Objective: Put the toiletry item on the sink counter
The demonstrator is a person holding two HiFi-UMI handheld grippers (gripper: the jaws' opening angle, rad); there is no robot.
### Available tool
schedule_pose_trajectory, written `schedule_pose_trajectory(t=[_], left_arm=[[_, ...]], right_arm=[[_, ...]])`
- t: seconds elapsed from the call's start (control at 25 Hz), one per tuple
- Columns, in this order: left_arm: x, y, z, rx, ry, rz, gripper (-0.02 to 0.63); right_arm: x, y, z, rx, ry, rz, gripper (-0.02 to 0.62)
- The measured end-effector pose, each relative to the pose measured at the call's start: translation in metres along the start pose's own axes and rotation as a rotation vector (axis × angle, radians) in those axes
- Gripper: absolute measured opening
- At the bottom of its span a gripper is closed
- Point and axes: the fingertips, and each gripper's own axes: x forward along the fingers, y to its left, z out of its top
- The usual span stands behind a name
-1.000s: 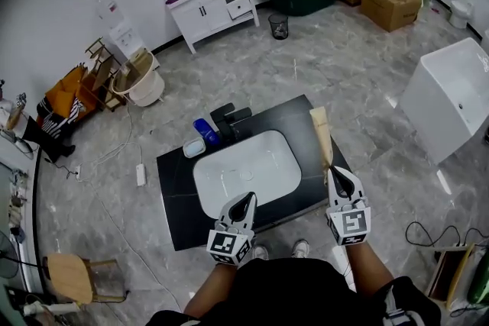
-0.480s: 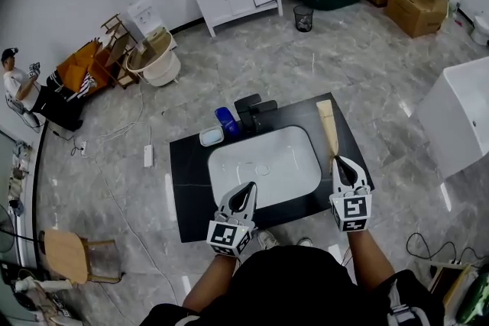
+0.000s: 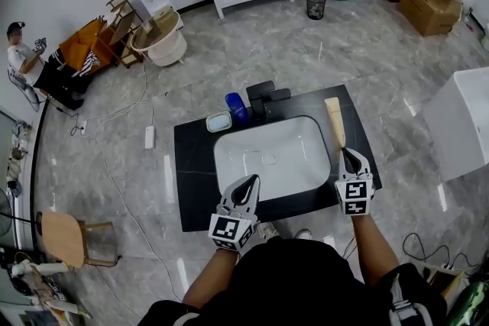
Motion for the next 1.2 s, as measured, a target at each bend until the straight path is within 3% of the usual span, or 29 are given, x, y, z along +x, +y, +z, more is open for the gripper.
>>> schedule_pose_trajectory(t=[0.24, 0.64, 1.2], left_arm=[[0.000, 0.010, -0.007, -0.006, 0.014, 0.013, 0.009], [-0.004, 0.023, -0.017, -0.027, 0.034, 0.043, 0.009], [-0.014, 0.042, -0.018, -0.025, 0.039, 0.082, 0.009]], right_arm=[[0.027, 0.001, -0.045, -0.065, 0.138, 0.014, 0.008], [0.056, 0.001, -0.101, -0.074, 0.299, 0.021, 0.008], [0.080, 0.001, -0.152, -0.101, 0.451, 0.034, 0.017]])
